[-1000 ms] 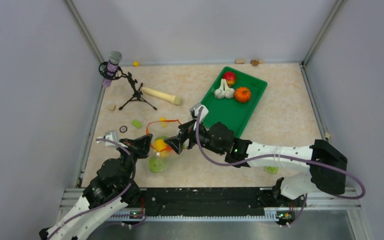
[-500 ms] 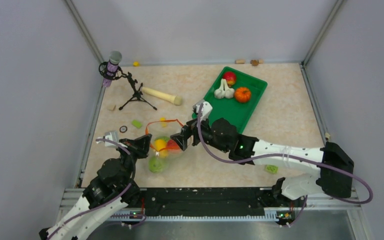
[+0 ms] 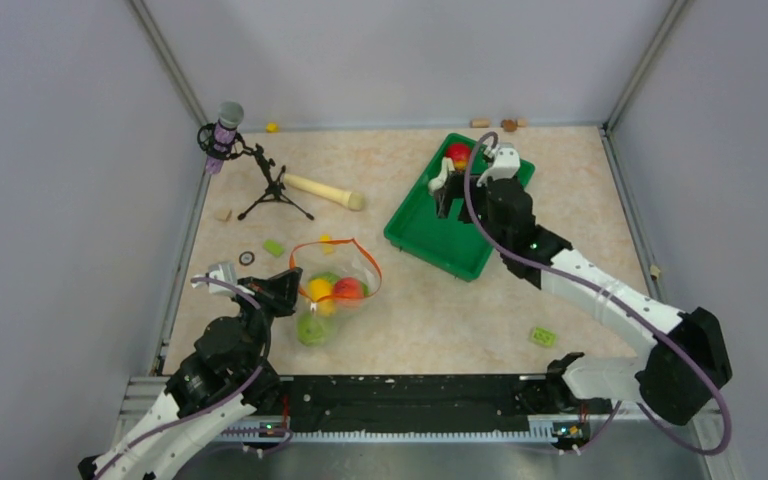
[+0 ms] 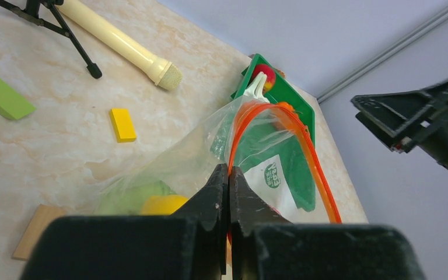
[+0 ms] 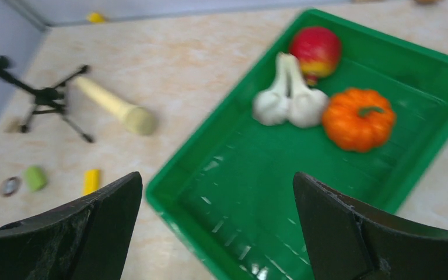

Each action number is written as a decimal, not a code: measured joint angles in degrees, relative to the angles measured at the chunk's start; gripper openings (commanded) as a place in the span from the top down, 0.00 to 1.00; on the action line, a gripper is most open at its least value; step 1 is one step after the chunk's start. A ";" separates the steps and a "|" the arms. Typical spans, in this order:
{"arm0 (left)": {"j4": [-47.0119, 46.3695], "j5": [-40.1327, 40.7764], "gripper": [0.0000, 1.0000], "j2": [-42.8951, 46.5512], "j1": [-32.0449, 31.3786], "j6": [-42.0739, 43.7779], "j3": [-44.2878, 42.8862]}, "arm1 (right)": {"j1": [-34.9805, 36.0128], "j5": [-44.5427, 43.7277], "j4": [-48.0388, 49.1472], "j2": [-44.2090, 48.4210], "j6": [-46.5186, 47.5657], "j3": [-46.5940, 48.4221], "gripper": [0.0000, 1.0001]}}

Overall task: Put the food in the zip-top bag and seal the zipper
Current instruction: Pick up the fake fruit from the bin, then place the fake fruit in the zipper food storage bag, then adjust the zipper food storage bag at the center of the board.

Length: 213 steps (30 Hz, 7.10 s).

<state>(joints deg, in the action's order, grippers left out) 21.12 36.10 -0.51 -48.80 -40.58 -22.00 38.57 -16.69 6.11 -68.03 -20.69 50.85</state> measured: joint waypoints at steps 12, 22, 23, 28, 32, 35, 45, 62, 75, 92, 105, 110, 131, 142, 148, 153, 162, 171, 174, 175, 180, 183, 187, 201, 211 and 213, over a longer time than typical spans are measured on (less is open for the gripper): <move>0.09 0.87 1.00 0.02 0.00 0.02 0.02 | -16.61 1.27 -11.72 -25.38 5.92 15.17 0.01; 0.33 1.70 1.00 0.02 0.00 0.04 0.04 | -20.48 4.87 -10.51 -39.10 18.25 20.81 0.01; 0.33 1.77 1.00 0.02 0.00 0.04 0.04 | -20.48 5.01 -10.21 -39.56 19.26 20.85 0.01; 0.33 1.97 1.00 0.02 0.00 0.04 0.04 | -20.48 5.05 -9.81 -42.03 22.27 22.25 0.01; 0.35 2.29 1.00 0.02 0.00 0.04 0.04 | -20.48 3.61 -8.00 -44.30 22.67 23.63 0.01; 0.33 2.34 1.00 0.02 0.00 0.04 0.04 | -20.48 2.78 -6.99 -46.16 22.62 24.35 0.01; 0.33 2.56 1.00 0.02 0.00 0.04 0.15 | -20.48 0.13 -6.93 -49.79 21.53 27.36 0.09; 0.33 2.56 1.00 0.02 0.00 0.04 0.44 | -20.70 -1.75 -6.36 -49.07 19.06 27.41 0.50; 0.35 2.12 1.00 0.02 0.00 0.02 0.44 | -12.28 -8.94 -7.82 -23.93 14.03 16.94 0.50; 0.42 0.72 1.00 0.02 0.00 -0.02 0.44 | 12.35 -1.22 8.09 1.29 3.69 -7.34 0.50; 0.44 -0.15 1.00 0.02 0.00 -0.20 0.42 | 28.46 3.87 20.11 -0.72 9.42 -6.62 0.45; 0.46 -0.28 1.00 0.02 0.00 -0.22 0.42 | 30.27 6.75 21.03 -6.84 11.13 -3.67 0.42; 0.44 -0.52 1.00 0.02 0.00 -0.22 0.42 | 32.30 7.67 14.80 -17.92 11.04 6.91 0.30; 0.61 -0.74 1.00 0.02 0.00 -0.22 0.42 | 32.30 1.84 6.16 -25.18 9.42 15.47 0.27; -0.22 -5.27 1.00 0.02 0.00 1.09 0.42 | 32.33 -5.18 0.70 -29.51 7.28 19.96 0.27; -3.08 -12.48 1.00 0.02 0.00 4.37 0.72 | 32.33 -7.74 -2.56 -31.80 7.06 22.51 0.27; -3.30 -16.72 1.00 0.02 -0.44 5.31 1.16 | 31.58 -1.77 -0.42 -28.59 9.18 17.94 0.20; -2.99 -16.09 1.00 0.15 -0.59 4.83 1.44 | 30.27 6.01 2.40 -21.97 14.23 13.07 0.08; -3.23 -14.71 1.00 0.15 -0.46 4.79 1.49 | 29.99 8.44 1.36 -21.99 14.93 13.07 0.06; -3.50 -14.29 1.00 0.11 -0.35 4.79 1.55 | 30.38 10.45 0.94 -22.34 15.08 13.27 0.05; -3.52 -13.29 1.00 0.11 -0.31 4.79 1.57 | 32.59 15.26 -1.49 -24.30 15.15 14.95 0.04; -3.50 -12.70 1.00 0.11 -0.31 4.74 1.57 | 32.57 15.85 -2.08 -24.33 15.10 14.95 0.04; -3.48 -11.96 1.00 0.11 -0.31 4.61 1.57 | 32.57 16.33 -1.90 -23.93 15.13 14.73 0.03; -3.45 -9.18 1.00 0.11 -0.31 4.02 1.57 | 32.57 5.05 9.97 -3.28 14.23 -1.57 0.01; -3.34 -8.09 1.00 0.11 -0.31 3.61 1.60 | 31.06 -5.35 3.80 -2.32 8.79 -2.32 0.11; -3.28 -8.09 1.00 0.11 -0.31 3.56 1.60 | 29.79 -5.14 2.67 -2.78 6.82 -2.32 0.16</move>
<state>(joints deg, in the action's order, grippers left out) 17.85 28.01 -0.40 -49.10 -37.01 -20.40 68.36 -21.82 8.78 -70.81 -13.87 48.53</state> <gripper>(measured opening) 0.015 0.898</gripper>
